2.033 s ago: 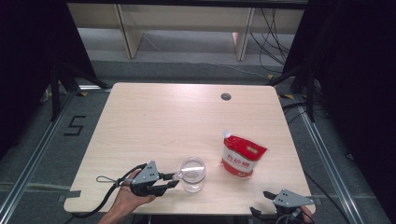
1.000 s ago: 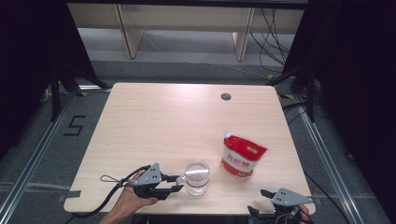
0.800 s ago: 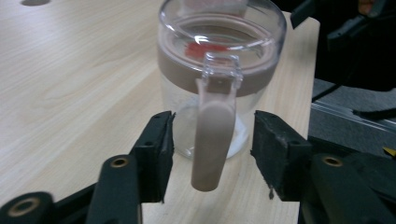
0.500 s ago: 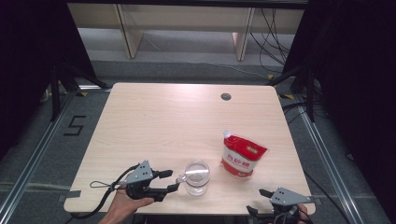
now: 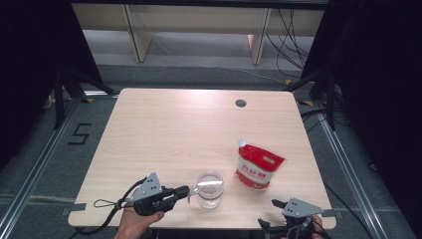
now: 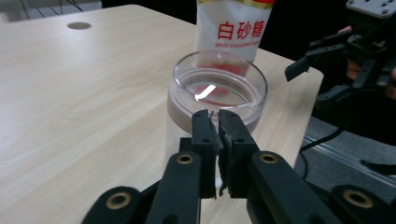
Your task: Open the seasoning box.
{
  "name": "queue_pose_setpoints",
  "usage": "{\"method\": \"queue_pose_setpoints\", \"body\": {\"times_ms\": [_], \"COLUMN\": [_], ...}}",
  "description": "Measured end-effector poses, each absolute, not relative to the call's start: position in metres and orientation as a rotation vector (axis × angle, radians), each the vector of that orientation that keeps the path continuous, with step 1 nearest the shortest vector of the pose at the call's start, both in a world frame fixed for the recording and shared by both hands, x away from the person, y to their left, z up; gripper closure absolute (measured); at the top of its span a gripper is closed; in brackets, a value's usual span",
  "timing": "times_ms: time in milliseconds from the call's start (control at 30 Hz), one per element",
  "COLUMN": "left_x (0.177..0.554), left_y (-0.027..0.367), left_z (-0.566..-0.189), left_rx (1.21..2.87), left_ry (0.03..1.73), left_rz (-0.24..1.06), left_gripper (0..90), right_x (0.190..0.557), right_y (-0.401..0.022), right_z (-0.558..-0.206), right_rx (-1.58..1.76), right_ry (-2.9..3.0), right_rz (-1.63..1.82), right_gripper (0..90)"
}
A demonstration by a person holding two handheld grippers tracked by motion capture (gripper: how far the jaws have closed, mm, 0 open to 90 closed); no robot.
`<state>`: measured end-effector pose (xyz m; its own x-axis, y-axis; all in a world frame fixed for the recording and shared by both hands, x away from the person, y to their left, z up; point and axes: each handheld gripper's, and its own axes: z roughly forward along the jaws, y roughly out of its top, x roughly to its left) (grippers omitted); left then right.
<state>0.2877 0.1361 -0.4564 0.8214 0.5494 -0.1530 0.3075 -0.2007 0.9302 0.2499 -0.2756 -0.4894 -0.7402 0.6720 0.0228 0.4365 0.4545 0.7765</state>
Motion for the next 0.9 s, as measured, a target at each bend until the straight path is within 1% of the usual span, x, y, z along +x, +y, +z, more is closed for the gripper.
{"method": "queue_pose_setpoints", "body": {"times_ms": [167, 267, 433, 500, 567, 733, 900], "left_x": [0.291, 0.289, 0.290, 0.291, 0.291, 0.292, 0.291], "left_y": [0.135, 0.128, 0.121, 0.121, 0.118, 0.119, 0.117], "left_z": [-0.451, -0.447, -0.448, -0.449, -0.452, -0.453, -0.454], "left_rx": [1.778, 1.765, 1.787, 1.800, 1.802, 1.824, 1.816], "left_ry": [0.683, 0.683, 0.704, 0.692, 0.701, 0.686, 0.690], "left_rz": [0.276, 0.280, 0.297, 0.311, 0.295, 0.325, 0.323], "left_gripper": [87.2, 87.4, 87.3, 87.3, 87.3, 87.3, 87.1], "right_x": [0.249, 0.252, 0.254, 0.253, 0.255, 0.259, 0.259], "right_y": [-0.272, -0.271, -0.266, -0.262, -0.260, -0.257, -0.252], "right_z": [-0.488, -0.487, -0.485, -0.484, -0.483, -0.483, -0.482], "right_rx": [0.950, 0.935, 0.939, 0.941, 0.904, 0.888, 0.870], "right_ry": [2.414, 2.403, 2.388, 2.388, 2.387, 2.390, 2.399], "right_rz": [1.173, 1.167, 1.208, 1.213, 1.202, 1.203, 1.220], "right_gripper": [21.0, 21.2, 21.4, 23.4, 23.9, 25.7, 28.7]}}
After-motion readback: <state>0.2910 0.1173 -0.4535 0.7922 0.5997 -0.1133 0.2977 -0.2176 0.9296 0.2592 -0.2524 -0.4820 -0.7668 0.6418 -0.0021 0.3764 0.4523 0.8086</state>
